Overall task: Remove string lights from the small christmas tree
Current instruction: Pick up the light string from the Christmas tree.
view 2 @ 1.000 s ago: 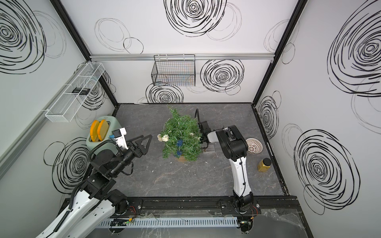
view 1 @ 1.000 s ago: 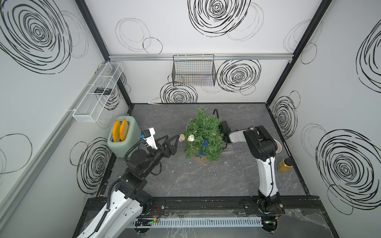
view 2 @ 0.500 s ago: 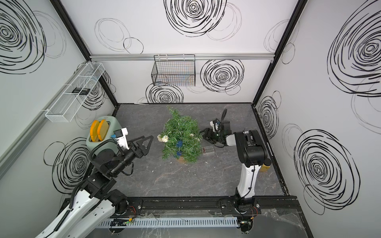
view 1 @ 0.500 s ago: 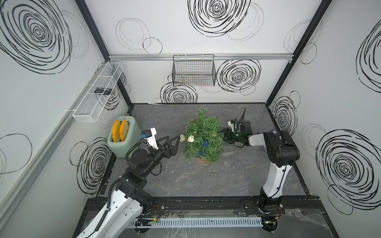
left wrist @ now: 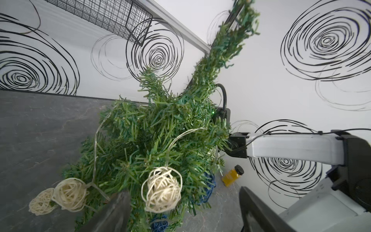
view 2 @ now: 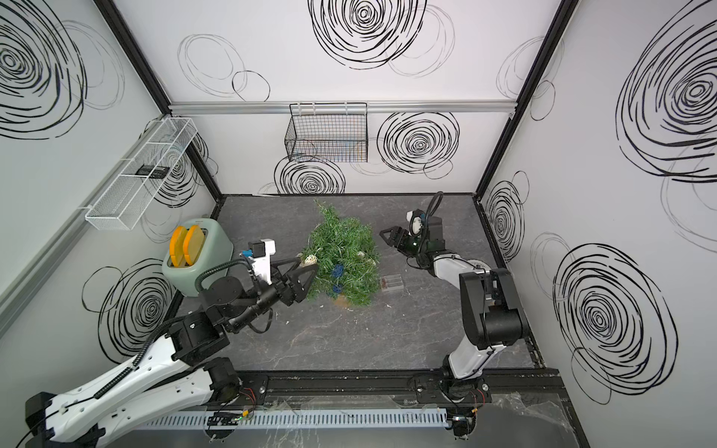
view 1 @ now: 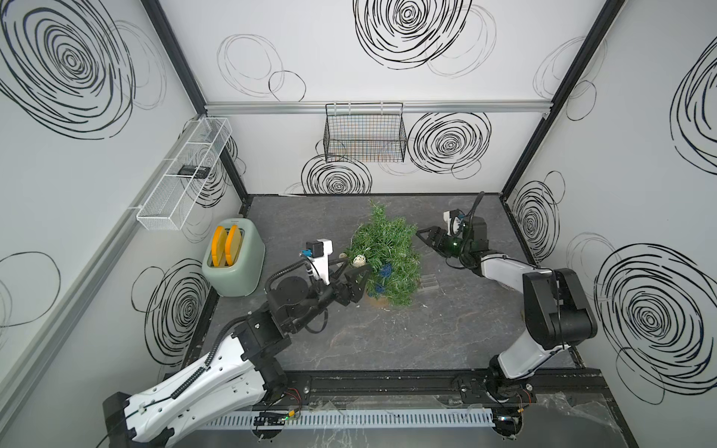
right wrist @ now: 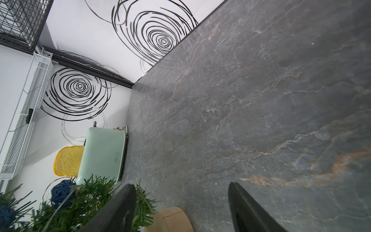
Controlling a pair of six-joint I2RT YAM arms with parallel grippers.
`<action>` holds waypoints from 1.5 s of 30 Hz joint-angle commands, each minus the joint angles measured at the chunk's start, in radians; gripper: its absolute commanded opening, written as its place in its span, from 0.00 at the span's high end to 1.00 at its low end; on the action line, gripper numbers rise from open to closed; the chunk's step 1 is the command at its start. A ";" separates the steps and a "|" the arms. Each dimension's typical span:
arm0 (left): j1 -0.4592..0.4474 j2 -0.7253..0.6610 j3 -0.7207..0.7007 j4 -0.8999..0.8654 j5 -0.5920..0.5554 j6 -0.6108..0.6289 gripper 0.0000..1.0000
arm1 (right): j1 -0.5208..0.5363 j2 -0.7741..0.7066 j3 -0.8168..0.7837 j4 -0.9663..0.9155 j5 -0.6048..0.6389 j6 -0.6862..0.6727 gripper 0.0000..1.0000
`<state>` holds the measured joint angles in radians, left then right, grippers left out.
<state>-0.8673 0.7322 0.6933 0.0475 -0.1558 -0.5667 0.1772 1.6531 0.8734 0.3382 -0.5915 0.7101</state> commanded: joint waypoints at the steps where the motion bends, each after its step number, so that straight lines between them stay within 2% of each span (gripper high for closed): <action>1: -0.011 0.020 0.039 0.010 -0.073 0.043 0.23 | 0.014 -0.031 0.004 -0.034 0.023 -0.001 0.23; 14: -0.018 0.054 0.061 -0.008 -0.100 0.049 0.59 | 0.014 -0.083 -0.003 -0.063 0.037 -0.009 0.24; 17: -0.018 0.055 0.066 -0.020 -0.096 0.041 0.59 | 0.015 -0.088 -0.001 -0.070 0.042 -0.008 0.24; 20: -0.018 0.055 0.071 -0.036 -0.094 0.032 0.43 | 0.014 -0.096 -0.002 -0.070 0.045 -0.006 0.24; 21: -0.018 0.053 0.068 -0.035 -0.093 0.030 0.43 | 0.014 -0.099 -0.001 -0.071 0.047 -0.008 0.24; 24: -0.019 0.053 0.060 -0.027 -0.087 0.026 0.51 | 0.015 -0.104 -0.003 -0.075 0.054 -0.007 0.24; 26: -0.019 0.063 0.059 -0.025 -0.087 0.027 0.51 | 0.015 -0.104 -0.004 -0.074 0.050 -0.004 0.24; 39: -0.019 0.063 0.095 0.012 -0.069 0.031 1.00 | 0.016 -0.138 -0.002 -0.090 0.058 -0.001 0.24; 45: -0.019 0.094 0.173 0.012 -0.067 0.065 1.00 | 0.016 -0.158 -0.002 -0.102 0.059 -0.001 0.24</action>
<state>-0.8829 0.8188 0.8139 0.0021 -0.2256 -0.5228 0.1883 1.5387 0.8719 0.2462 -0.5369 0.7074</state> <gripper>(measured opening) 0.047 0.761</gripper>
